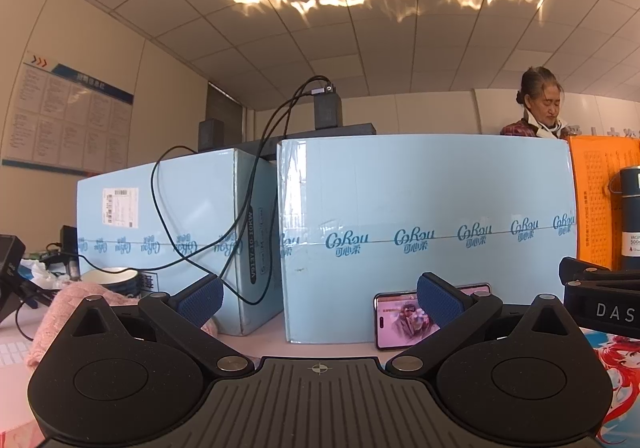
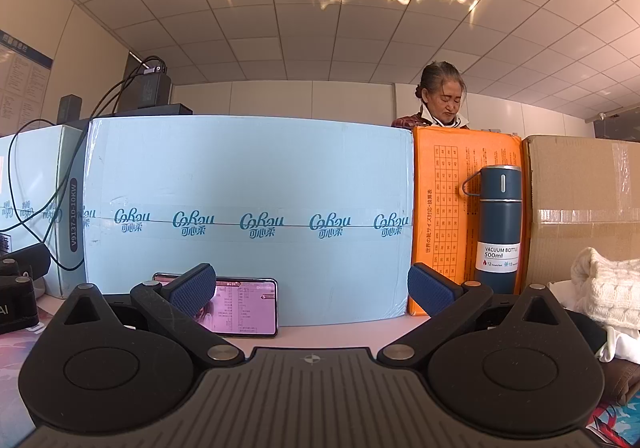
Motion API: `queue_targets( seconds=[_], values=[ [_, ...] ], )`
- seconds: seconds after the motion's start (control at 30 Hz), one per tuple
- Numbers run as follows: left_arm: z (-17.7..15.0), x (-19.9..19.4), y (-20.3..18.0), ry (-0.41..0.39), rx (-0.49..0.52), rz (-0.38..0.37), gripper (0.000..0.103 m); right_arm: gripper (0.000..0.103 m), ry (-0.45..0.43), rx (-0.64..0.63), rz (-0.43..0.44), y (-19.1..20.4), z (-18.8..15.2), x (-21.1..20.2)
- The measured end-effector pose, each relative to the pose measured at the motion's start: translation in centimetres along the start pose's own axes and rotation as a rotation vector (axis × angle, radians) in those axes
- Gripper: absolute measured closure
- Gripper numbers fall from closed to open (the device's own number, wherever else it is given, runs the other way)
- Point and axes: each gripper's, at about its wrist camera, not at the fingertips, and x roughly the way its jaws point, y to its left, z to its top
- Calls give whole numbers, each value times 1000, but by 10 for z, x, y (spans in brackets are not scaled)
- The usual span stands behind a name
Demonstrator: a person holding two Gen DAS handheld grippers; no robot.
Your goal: Fold clothes
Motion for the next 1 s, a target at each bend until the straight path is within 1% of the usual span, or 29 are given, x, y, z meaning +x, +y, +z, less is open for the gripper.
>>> queue_targets(
  seconds=[0.33, 1.0],
  values=[
    [1, -1, -2, 6, -3, -2, 0, 0, -4, -1, 0, 0, 0, 0],
    [1, -9, 0, -10, 1, -11, 0, 0, -5, -1, -3, 0, 0, 0]
  ],
)
